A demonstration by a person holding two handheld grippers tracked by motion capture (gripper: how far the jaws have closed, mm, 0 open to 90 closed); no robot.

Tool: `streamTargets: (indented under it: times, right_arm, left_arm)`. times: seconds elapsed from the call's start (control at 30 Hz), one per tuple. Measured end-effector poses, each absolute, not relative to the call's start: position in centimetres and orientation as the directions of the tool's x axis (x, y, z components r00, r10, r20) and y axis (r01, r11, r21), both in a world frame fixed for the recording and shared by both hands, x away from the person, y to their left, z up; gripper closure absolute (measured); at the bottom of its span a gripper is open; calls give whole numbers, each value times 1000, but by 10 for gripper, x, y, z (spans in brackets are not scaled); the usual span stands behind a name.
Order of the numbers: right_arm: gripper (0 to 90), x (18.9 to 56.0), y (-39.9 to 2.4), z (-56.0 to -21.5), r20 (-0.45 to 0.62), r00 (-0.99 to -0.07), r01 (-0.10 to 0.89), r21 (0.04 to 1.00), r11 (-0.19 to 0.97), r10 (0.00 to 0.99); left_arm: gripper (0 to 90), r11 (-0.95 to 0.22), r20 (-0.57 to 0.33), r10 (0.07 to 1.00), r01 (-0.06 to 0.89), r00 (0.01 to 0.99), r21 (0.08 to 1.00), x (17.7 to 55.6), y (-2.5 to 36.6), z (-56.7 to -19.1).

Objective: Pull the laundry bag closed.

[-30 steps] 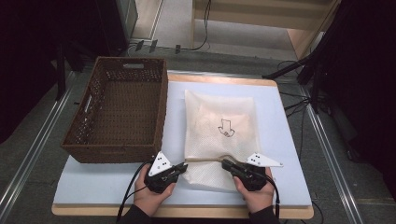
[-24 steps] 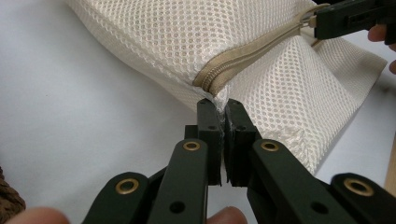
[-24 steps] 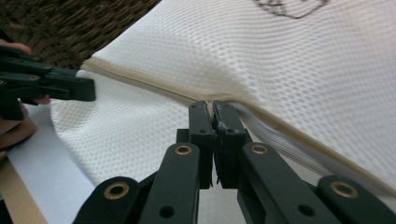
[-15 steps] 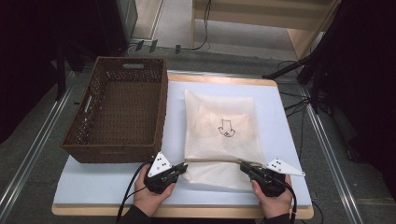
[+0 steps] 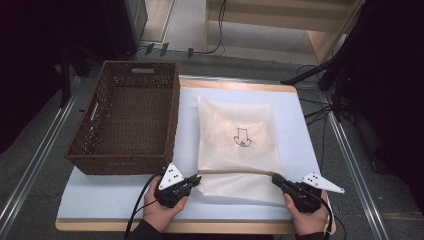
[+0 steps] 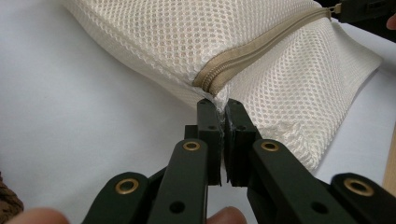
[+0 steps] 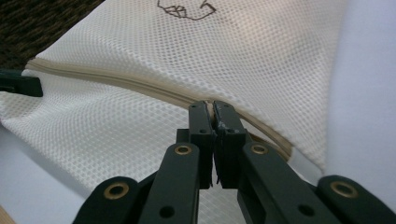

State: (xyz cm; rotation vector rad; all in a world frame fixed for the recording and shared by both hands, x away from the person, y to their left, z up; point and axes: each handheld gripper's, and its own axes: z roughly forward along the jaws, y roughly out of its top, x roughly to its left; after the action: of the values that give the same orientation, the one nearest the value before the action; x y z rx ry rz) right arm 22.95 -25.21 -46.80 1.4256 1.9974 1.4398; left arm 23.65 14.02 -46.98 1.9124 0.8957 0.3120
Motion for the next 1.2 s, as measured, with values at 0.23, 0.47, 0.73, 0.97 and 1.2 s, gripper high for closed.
streamTargets:
  times: [0.23,0.47,0.73,0.97,1.2]
  right_arm:
    - [880,229,-273,-470,307,-415,547,837,-35,856]
    - [880,229,-280,-471,293,-412,544,839,-25,863]
    - [878,230,-286,-471,293,-407,542,840,-29,865]
    - [877,230,-290,-469,271,-414,537,843,-7,869]
    - [876,232,-294,-472,264,-414,544,839,5,871]
  left_arm:
    - [865,-264,-154,698,451,699,852,236,140,-470]
    - [866,-268,-154,693,450,704,852,236,140,-470]
    - [866,-256,-161,694,448,702,857,236,141,-470]
    - [867,-258,-157,693,445,703,858,236,141,-469]
    - [868,-275,-140,690,436,711,857,235,138,-469]
